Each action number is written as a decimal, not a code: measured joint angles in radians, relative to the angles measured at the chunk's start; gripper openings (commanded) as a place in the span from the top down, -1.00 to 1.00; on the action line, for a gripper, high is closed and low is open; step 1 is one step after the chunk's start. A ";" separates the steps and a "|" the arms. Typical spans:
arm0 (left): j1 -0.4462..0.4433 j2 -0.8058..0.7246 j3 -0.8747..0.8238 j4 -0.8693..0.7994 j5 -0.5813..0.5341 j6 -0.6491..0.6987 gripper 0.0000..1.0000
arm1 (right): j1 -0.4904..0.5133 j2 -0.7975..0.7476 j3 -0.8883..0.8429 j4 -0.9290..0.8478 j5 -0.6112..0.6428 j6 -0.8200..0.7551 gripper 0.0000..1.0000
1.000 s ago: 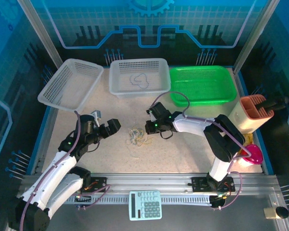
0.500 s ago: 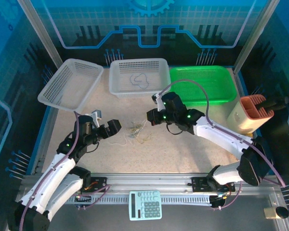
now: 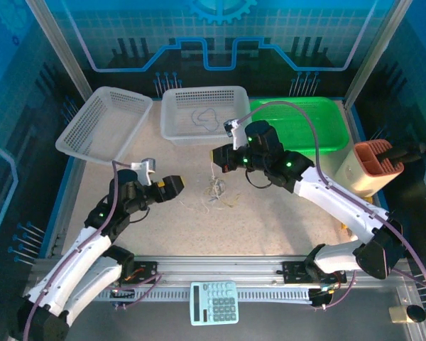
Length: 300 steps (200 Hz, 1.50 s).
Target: Untangle the cables
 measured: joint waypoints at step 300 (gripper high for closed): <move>-0.288 0.478 0.018 0.391 -0.235 0.267 0.42 | 0.013 -0.008 0.064 0.065 -0.050 0.139 1.00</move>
